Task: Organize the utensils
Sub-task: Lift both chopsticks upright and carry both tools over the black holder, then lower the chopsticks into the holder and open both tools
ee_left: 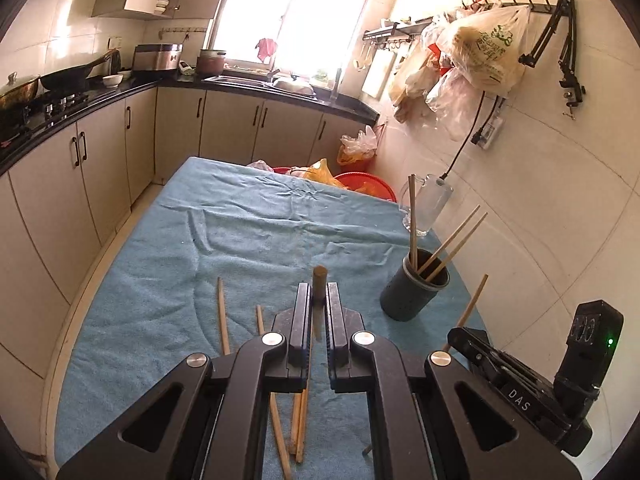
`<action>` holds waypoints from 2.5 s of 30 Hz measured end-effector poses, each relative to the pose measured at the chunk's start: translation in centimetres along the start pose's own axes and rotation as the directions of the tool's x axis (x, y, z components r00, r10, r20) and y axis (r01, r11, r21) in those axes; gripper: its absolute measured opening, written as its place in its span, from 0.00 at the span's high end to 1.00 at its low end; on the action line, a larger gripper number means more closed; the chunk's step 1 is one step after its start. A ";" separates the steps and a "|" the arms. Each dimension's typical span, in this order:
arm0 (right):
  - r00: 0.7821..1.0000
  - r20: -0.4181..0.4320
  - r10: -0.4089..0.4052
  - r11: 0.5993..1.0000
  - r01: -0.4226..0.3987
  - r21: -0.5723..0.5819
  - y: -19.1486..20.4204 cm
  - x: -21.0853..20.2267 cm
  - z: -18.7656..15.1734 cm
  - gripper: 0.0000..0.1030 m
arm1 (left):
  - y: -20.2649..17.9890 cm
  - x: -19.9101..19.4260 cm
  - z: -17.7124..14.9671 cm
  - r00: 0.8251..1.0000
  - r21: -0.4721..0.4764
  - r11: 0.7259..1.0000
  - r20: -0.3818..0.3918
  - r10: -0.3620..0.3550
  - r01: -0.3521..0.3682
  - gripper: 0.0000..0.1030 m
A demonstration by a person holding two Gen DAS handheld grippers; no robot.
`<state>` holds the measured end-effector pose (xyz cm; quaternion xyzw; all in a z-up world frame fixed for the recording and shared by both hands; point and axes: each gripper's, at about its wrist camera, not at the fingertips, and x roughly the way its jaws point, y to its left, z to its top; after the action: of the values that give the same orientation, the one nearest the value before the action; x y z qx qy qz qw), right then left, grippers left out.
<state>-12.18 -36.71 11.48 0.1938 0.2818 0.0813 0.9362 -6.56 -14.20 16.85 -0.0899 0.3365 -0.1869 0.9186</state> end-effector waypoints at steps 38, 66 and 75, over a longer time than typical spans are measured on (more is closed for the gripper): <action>0.994 0.106 -0.028 0.989 0.012 0.149 -5.9 -4.5 2.2 0.93 | -3.0 1.2 -0.3 0.999 0.052 0.998 -0.045 -0.024 0.027 0.94; 0.969 0.233 -0.086 0.982 0.043 0.184 -9.2 -9.9 7.1 0.93 | -10.6 2.7 5.5 0.995 0.159 0.982 -0.027 -0.095 0.098 0.94; 0.951 0.287 -0.113 0.980 0.059 0.189 -9.4 -10.3 10.1 0.93 | -12.5 3.7 9.3 0.992 0.156 0.981 0.031 -0.125 0.119 0.94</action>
<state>-14.66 -51.18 20.44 0.2743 0.1528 -0.0152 0.9493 -1.51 -26.76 25.37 -0.0432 0.2963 -0.2662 0.9162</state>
